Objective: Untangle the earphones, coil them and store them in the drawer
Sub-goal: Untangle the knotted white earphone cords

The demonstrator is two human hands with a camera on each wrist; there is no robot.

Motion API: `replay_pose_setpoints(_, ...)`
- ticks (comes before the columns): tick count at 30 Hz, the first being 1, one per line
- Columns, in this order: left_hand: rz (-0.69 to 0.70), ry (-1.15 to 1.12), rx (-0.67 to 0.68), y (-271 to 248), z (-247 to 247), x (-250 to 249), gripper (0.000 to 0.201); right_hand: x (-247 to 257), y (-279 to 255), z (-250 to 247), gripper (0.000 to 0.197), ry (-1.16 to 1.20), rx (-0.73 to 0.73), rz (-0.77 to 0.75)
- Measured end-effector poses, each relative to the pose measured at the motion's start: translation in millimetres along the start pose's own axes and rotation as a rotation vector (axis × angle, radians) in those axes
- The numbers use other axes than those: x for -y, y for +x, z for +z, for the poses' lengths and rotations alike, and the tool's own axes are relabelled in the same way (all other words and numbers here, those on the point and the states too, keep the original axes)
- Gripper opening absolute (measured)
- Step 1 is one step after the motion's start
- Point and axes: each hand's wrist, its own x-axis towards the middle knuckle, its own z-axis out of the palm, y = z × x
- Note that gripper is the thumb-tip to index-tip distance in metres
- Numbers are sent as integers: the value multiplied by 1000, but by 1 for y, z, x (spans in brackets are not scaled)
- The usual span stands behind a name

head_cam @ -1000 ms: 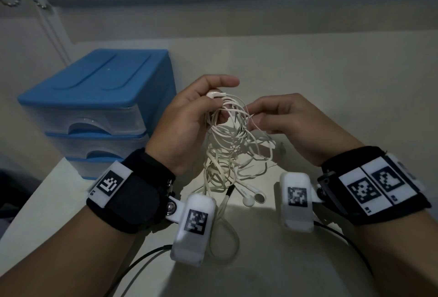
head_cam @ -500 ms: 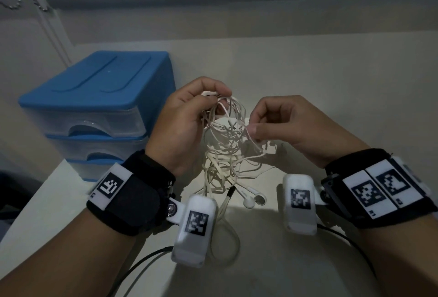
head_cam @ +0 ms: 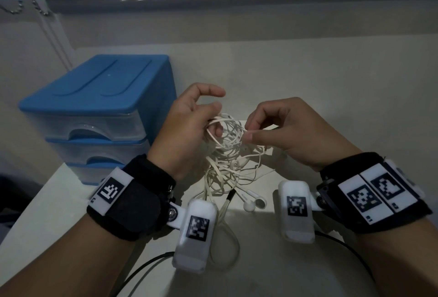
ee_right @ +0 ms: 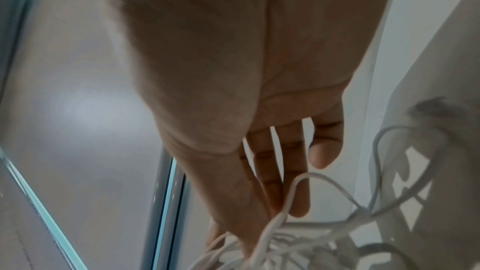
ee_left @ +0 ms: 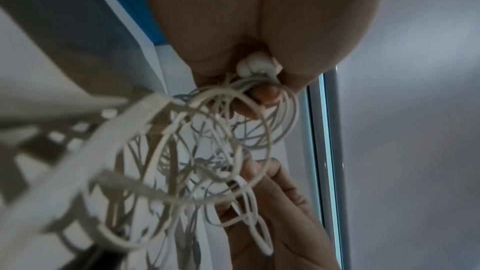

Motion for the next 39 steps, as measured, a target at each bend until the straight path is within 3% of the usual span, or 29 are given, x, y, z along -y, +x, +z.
replay_pose_setpoints(6,-15,319,-44,4,-6,7,50,-6,2,-1,15,-55,-8,-9)
replay_pose_setpoints(10,-120,298,17,4,-6,9,28,-6,2,-1,17,-83,-52,-31)
replay_pose_setpoints(13,-120,297,19,2,-6,7,10,-7,4,-2,18,-104,-105,-25)
replay_pose_setpoints(23,-41,258,71,-1,-4,5,12,-6,2,-1,13,-39,17,49)
replay_pose_setpoints(26,-1,268,107,-3,-2,2,21,-6,2,1,15,-49,-2,63)
replay_pose_setpoints(29,-21,230,148,-3,-2,2,43,-7,4,3,18,-32,-40,80)
replay_pose_setpoints(32,-20,232,176,-2,-3,2,52,-8,5,3,32,-17,-66,99)
replay_pose_setpoints(34,-16,223,182,-1,-3,3,49,-7,4,2,31,-31,-30,96)
replay_pose_setpoints(39,32,215,175,-3,-3,4,18,-4,4,0,15,48,-33,51)
